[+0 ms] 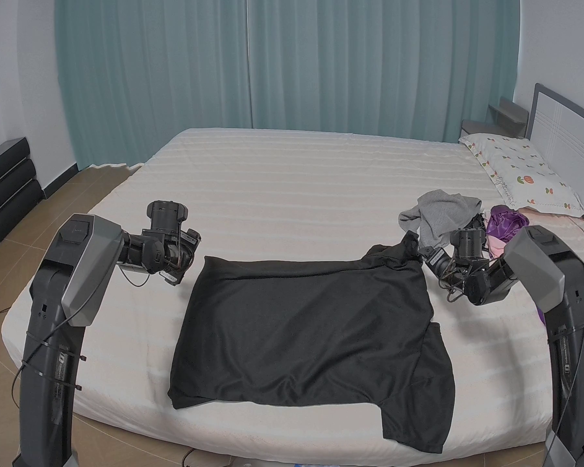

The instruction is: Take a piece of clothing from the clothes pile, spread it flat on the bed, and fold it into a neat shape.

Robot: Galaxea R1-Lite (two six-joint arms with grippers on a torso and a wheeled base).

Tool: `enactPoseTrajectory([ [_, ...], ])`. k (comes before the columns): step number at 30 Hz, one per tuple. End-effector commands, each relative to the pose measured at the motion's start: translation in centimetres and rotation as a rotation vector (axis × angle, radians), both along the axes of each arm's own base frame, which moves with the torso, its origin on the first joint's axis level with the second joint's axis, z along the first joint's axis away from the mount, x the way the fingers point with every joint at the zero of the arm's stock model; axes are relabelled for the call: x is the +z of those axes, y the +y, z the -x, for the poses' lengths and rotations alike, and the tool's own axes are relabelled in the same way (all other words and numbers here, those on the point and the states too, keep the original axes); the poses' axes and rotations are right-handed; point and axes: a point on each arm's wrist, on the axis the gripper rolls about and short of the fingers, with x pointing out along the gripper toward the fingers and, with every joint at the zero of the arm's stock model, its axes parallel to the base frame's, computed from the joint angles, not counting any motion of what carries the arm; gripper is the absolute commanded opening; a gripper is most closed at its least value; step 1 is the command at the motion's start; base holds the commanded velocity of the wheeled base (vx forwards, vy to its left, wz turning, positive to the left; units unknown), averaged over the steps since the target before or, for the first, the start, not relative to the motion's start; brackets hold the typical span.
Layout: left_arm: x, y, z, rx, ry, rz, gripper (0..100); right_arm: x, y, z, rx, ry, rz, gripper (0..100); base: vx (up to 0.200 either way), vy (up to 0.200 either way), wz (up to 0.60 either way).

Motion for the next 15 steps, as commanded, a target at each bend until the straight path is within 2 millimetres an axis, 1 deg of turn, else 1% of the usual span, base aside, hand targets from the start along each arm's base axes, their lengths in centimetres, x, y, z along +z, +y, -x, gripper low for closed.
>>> enactPoseTrajectory([
  [1, 4.7, -0.4, 4.7, -0.052, 0.048, 0.082, 100, 4.9, -1.4, 8.1, 0.034, 0.076, -0.192, 100, 0.0, 0.0, 0.0],
  [4, 4.9, -0.3, 6.5, -0.055, 0.088, 0.082, 100, 5.0, -1.9, 11.0, 0.03, 0.073, -0.192, 100, 0.0, 0.0, 0.0],
  [6, 4.8, 0.0, 8.0, -0.059, 0.129, 0.084, 100, 5.1, -1.9, 13.4, 0.044, 0.064, -0.18, 100, 0.0, 0.0, 0.0],
  [7, 4.8, 0.0, 8.0, -0.059, 0.129, 0.084, 100, 5.1, -1.9, 13.4, 0.044, 0.064, -0.18, 100, 0.0, 0.0, 0.0],
  [8, 4.5, 0.2, 9.6, -0.074, 0.172, 0.092, 100, 5.1, -1.6, 15.7, 0.078, 0.066, -0.164, 100, 0.0, 0.0, 0.0],
  [10, 4.6, 0.3, 11.2, -0.093, 0.209, 0.109, 100, 4.6, -1.2, 17.6, 0.112, 0.087, -0.148, 100, 0.0, 0.0, 0.0],
  [11, 4.6, 0.4, 12.4, -0.107, 0.231, 0.122, 100, 4.2, -0.9, 18.8, 0.132, 0.103, -0.132, 100, 0.0, 0.0, 0.0],
  [15, 4.8, 0.5, 15.0, -0.141, 0.243, 0.15, 100, 3.8, -0.7, 20.8, 0.149, 0.098, -0.122, 100, 0.0, 0.0, 0.0],
])
